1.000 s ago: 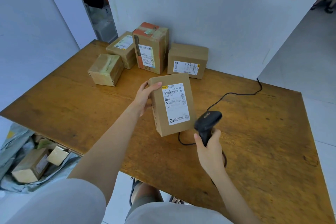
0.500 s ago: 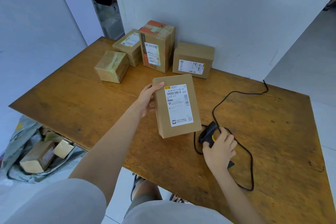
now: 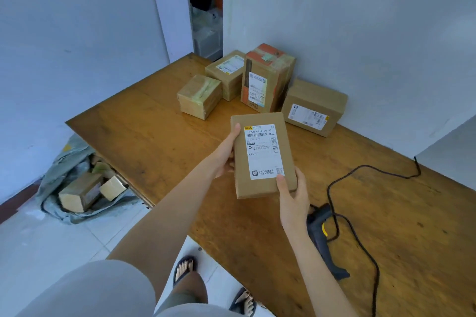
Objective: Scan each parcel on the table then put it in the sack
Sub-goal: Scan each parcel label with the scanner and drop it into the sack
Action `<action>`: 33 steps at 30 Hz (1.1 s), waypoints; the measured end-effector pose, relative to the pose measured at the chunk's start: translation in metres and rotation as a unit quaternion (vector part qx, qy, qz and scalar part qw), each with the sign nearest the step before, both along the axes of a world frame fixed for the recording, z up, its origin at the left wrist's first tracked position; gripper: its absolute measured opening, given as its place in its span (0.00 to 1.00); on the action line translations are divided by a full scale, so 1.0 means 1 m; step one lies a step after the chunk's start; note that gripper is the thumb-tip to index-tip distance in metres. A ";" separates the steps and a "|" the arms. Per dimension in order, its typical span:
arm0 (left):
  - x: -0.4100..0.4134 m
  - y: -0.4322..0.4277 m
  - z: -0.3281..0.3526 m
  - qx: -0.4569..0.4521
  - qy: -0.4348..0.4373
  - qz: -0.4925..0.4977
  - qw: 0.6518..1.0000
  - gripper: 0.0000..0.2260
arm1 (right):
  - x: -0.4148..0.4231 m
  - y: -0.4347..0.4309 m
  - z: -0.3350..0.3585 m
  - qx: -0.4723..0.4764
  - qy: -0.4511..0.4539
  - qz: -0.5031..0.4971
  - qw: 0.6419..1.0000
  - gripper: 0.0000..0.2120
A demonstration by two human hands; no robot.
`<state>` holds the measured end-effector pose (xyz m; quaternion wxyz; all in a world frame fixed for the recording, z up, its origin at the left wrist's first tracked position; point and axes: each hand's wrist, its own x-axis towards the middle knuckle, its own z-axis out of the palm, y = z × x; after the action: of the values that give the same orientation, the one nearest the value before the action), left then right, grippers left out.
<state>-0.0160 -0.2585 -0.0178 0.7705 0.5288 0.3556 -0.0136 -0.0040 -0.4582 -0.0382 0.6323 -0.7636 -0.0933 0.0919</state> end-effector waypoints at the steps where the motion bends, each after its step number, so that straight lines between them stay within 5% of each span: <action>1: -0.008 0.005 0.001 0.002 0.004 -0.009 1.000 0.28 | -0.002 0.013 0.003 -0.011 -0.006 0.002 1.000 0.16; 7: -0.083 0.074 0.004 0.019 -0.012 0.035 0.999 0.35 | -0.033 0.117 0.015 -0.044 0.003 0.067 0.997 0.25; 16: -0.280 0.236 0.012 0.033 -0.004 0.154 0.987 0.36 | -0.172 0.314 0.028 0.012 0.024 0.228 0.973 0.16; 22: -0.392 0.314 0.012 0.055 0.012 0.218 0.974 0.30 | -0.262 0.426 0.021 -0.011 0.066 0.310 0.948 0.23; 33: -0.435 0.464 -0.035 0.017 0.098 0.326 0.940 0.26 | -0.296 0.597 -0.036 -0.091 0.065 0.404 0.908 0.16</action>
<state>-0.4510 0.2053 -0.0527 0.6847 0.3929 0.5828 0.1928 -0.3003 0.1387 -0.0745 0.4733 -0.7070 -0.3440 0.3972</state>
